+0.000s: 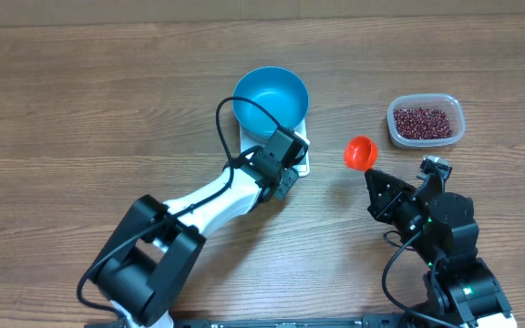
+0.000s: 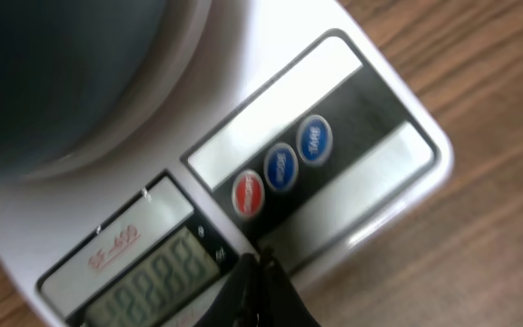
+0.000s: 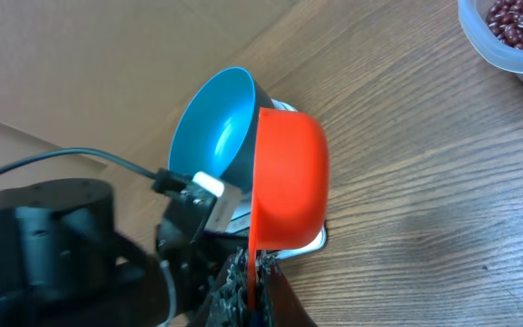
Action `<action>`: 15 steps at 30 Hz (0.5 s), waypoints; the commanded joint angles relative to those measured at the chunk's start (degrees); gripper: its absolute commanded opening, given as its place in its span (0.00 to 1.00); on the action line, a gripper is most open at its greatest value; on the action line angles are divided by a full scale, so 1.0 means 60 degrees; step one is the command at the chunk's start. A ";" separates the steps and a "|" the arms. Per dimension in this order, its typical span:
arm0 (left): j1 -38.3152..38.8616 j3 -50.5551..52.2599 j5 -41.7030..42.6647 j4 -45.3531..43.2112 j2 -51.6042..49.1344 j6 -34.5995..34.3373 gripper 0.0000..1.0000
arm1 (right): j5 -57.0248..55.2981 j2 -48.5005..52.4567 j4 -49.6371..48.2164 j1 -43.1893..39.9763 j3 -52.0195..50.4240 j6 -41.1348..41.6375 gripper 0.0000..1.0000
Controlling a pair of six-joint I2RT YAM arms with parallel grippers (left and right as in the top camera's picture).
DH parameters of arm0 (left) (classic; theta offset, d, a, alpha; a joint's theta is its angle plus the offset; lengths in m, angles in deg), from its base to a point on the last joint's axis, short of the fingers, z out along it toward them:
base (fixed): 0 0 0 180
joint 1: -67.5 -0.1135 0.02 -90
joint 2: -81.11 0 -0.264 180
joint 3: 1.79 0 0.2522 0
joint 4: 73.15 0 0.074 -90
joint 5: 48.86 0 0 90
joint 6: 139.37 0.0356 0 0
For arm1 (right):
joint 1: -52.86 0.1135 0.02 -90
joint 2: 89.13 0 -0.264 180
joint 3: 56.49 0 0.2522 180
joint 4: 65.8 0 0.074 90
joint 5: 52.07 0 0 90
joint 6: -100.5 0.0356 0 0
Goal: Scoop item into bowl and weigh 150g on scale
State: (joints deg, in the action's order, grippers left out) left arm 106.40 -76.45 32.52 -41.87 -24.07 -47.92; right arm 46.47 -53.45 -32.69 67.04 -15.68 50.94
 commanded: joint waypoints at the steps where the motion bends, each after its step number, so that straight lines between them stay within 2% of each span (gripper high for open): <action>1: 0.0280 -0.0084 0.0175 0.0433 0.1377 -0.0058 0.04 | -0.0098 -0.0051 -0.0058 -0.0073 0.0346 -0.0080 0.04; 7: 0.0350 -0.0127 0.0197 0.1956 0.3206 -0.0062 0.04 | -0.0098 -0.0051 -0.0022 -0.0073 0.0346 -0.0080 0.04; 9: 0.0295 -0.0131 0.0193 0.2543 0.3891 -0.0058 0.08 | -0.0098 -0.0051 0.0036 -0.0073 0.0346 -0.0080 0.04; 12: 0.0255 -0.0131 0.0127 0.3410 0.4925 -0.0055 0.32 | -0.0095 -0.0051 0.0171 -0.0073 0.0346 -0.0080 0.04; 15: 0.0255 -0.0127 -0.0029 0.4073 0.5523 -0.0022 0.64 | -0.0091 -0.0051 0.0226 -0.0073 0.0346 -0.0076 0.04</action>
State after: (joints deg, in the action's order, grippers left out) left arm 108.26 -76.52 32.98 -19.75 5.17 -48.10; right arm 46.47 -53.45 -31.31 67.04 -15.62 50.94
